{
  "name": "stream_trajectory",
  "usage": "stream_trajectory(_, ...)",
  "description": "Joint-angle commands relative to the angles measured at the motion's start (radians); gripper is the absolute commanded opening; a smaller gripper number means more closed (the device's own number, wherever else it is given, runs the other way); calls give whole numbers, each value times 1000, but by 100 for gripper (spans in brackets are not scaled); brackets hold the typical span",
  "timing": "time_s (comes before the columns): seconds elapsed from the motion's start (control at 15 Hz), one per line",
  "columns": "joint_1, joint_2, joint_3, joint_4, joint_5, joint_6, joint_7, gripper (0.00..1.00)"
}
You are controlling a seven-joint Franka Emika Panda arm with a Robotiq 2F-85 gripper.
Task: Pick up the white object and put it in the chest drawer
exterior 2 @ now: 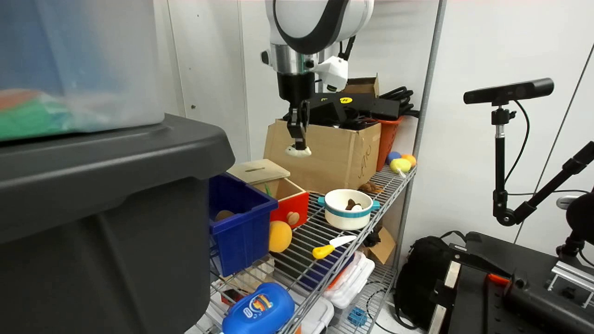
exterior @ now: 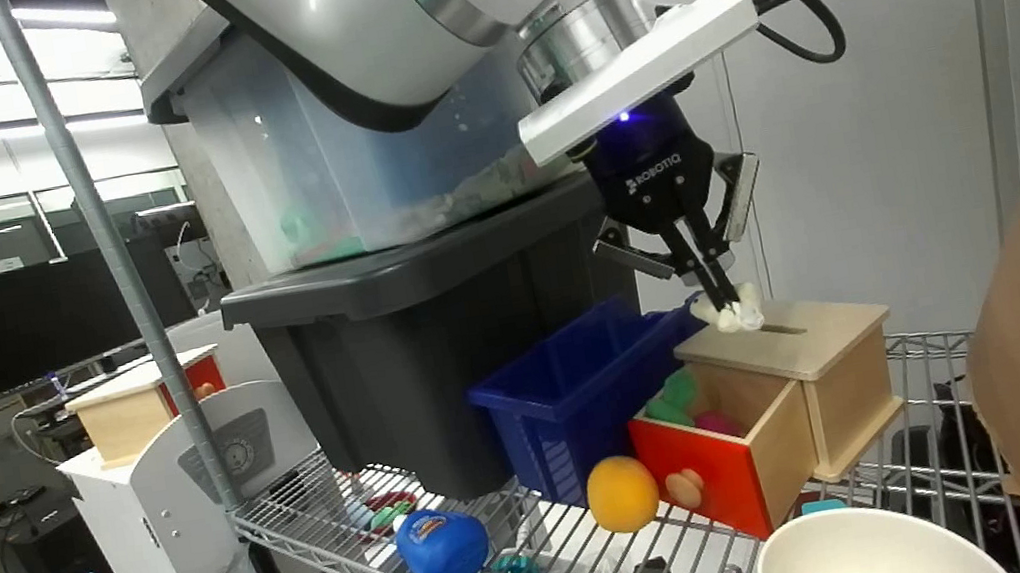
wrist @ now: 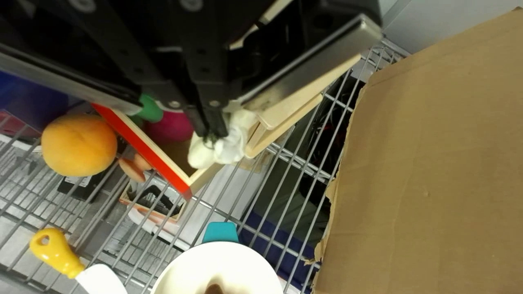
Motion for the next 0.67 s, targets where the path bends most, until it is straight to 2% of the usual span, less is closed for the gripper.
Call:
stream_trajectory(0.0,-20,11,19,16,17,15,-35,1)
stream_trajectory(0.6,-38,10,36,14,28,33,-72,1)
